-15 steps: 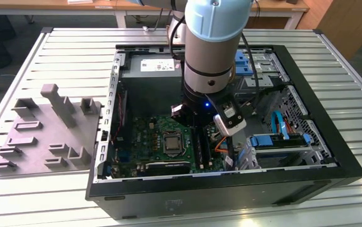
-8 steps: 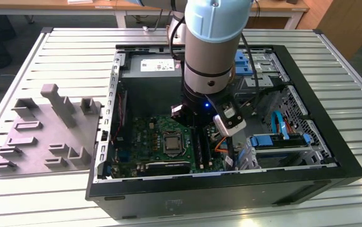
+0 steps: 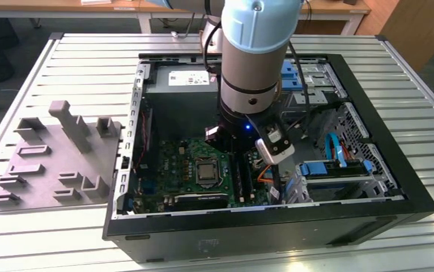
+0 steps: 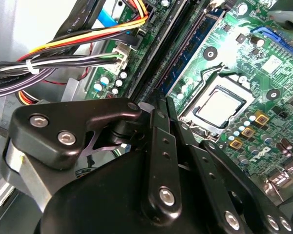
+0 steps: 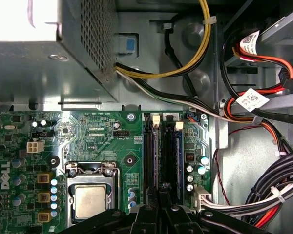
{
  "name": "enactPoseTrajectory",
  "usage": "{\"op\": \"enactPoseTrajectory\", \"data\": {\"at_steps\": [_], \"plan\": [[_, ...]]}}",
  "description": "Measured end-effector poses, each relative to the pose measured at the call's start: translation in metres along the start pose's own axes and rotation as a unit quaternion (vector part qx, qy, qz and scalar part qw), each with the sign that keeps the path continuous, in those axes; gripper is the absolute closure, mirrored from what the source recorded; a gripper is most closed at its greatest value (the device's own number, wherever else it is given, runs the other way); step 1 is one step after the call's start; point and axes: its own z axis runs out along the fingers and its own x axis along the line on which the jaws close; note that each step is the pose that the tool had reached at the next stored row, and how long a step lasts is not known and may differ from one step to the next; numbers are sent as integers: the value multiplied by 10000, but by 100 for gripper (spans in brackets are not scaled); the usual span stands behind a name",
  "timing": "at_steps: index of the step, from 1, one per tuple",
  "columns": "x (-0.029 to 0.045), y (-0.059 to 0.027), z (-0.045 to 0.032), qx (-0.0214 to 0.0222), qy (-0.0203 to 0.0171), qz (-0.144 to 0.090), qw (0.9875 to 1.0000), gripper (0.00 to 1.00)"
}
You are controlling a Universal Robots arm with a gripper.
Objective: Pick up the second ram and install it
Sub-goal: 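Insert the second ram into the second slot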
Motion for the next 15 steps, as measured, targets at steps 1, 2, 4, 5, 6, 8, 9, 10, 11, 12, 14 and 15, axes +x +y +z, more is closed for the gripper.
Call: {"op": "enactPoseTrajectory", "data": {"at_steps": [1,2,4,5,6,8,9,10,11,12,14,15], "plan": [[0,0,0,0,0,0,10000,87],[0,0,0,0,0,0,10000,87],[0,0,1,0,0,0,10000,87],[0,0,2,0,0,0,10000,87],[0,0,2,0,0,0,10000,87],[0,0,2,-1,0,0,10000,87],[0,0,3,-1,0,0,10000,87],[0,0,5,-5,0,0,10000,87],[1,0,8,-8,0,1,10000,87],[1,-1,13,-14,0,1,10000,87],[1,-1,16,-38,1,2,10000,87],[1,0,16,-46,1,2,10000,87]]}}
